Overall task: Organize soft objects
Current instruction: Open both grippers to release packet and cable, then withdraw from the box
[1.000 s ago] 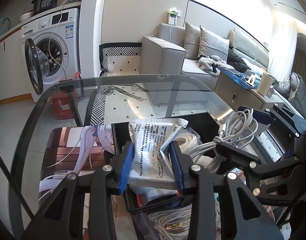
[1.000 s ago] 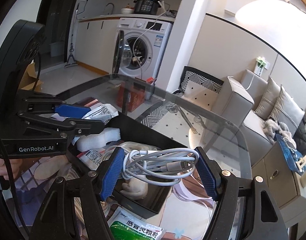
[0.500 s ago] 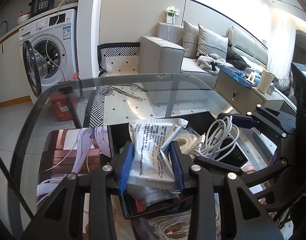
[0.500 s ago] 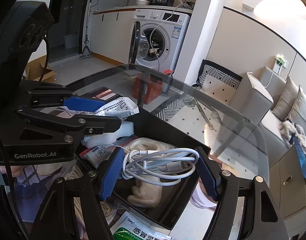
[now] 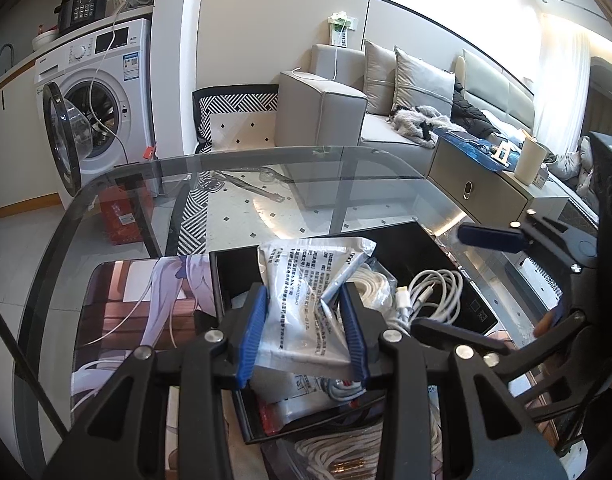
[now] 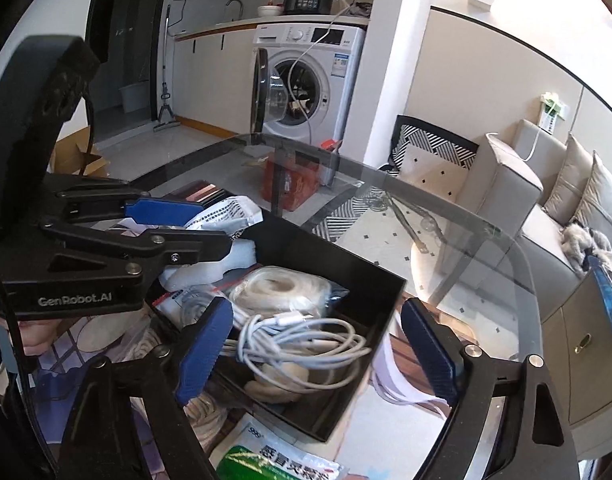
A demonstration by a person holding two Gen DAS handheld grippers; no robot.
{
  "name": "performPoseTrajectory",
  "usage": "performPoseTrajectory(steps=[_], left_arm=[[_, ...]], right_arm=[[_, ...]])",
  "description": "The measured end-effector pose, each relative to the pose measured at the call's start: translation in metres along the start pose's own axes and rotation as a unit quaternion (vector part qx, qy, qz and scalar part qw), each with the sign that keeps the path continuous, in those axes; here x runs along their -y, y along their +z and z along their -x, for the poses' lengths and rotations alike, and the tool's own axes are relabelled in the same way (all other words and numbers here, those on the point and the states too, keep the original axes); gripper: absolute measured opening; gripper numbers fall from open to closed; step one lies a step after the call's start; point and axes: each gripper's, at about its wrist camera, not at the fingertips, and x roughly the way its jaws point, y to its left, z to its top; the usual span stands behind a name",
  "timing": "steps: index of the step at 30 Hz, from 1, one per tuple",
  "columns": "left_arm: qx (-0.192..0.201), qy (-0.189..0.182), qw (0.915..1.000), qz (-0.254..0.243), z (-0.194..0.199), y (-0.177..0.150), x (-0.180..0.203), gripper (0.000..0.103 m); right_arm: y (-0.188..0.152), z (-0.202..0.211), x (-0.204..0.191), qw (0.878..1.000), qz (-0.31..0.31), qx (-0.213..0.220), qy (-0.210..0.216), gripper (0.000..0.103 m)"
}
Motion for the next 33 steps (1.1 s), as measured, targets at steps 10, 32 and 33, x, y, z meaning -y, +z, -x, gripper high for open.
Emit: performPoseTrajectory(steps=[10, 32, 33], left_arm=[[-0.010, -0.007, 0.9998, -0.018, -0.011, -0.001, 0.012, 0.037], [0.017, 0.034, 0.9988, -0.029, 0.037, -0.024, 0.009, 0.103], [0.017, 0.037, 0.9987, -0.030, 0.038, -0.026, 0.010, 0.103]], right_arm=[[-0.013, 0.027, 0.010, 0.999, -0.032, 0.013, -0.018, 0.096], [-0.074, 0.072, 0.014, 0.988, -0.156, 0.008, -0.017, 0.102], [-0.077, 0.070, 0.012, 0.988, -0.156, 0.003, -0.019, 0.102]])
